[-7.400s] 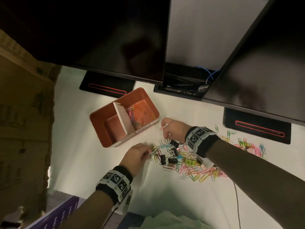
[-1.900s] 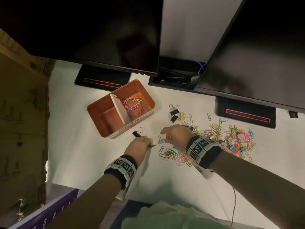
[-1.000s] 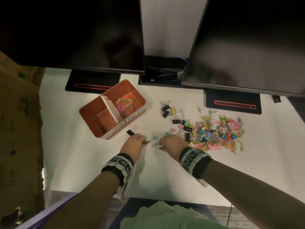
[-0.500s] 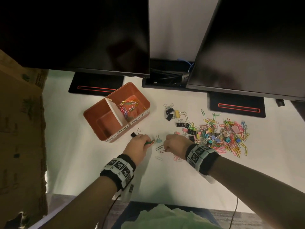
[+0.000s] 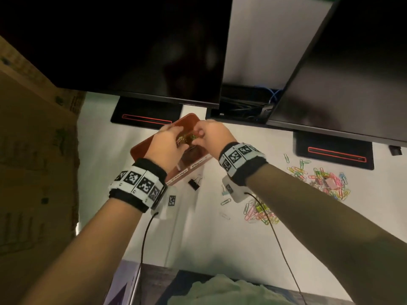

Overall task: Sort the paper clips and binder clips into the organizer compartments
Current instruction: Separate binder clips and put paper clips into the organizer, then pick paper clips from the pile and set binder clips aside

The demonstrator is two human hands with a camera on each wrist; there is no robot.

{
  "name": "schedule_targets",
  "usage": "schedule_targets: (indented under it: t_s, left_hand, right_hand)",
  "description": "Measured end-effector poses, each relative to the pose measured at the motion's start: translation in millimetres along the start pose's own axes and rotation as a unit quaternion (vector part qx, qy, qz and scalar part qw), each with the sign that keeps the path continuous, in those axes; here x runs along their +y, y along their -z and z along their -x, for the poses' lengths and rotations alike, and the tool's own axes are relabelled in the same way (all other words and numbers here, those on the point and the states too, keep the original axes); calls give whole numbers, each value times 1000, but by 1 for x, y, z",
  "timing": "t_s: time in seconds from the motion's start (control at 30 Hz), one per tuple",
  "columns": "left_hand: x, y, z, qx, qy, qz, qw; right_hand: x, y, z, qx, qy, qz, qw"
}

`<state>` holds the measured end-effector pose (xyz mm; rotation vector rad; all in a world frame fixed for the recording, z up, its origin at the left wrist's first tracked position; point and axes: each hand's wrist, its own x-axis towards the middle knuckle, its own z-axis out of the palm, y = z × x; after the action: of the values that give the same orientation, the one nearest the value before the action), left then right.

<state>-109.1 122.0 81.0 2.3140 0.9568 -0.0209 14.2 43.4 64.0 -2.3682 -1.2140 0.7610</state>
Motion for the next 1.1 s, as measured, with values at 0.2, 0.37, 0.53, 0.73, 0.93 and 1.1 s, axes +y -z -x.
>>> schedule_targets:
  t_s: [0.2, 0.37, 0.53, 0.73, 0.93, 1.1]
  left_hand:
    - [10, -32, 44, -69, -164, 69, 982]
    - [5, -102, 69, -238, -156, -8, 959]
    - [7, -146, 79, -276, -129, -71, 950]
    - [1, -165, 81, -221, -122, -41, 967]
    - [5, -171, 81, -192, -111, -28, 975]
    - [9, -173, 83, -195, -107, -47, 974]
  right_hand:
    - [51, 6, 58, 39, 83, -28, 995]
    - [127, -8, 142, -141, 5, 22, 990]
    - [175, -27, 195, -210, -21, 32, 977]
    - [192, -28, 194, -115, -35, 6, 993]
    - [210, -27, 194, -64, -3, 3, 998]
    - [215, -31, 211, -54, 99, 20, 993]
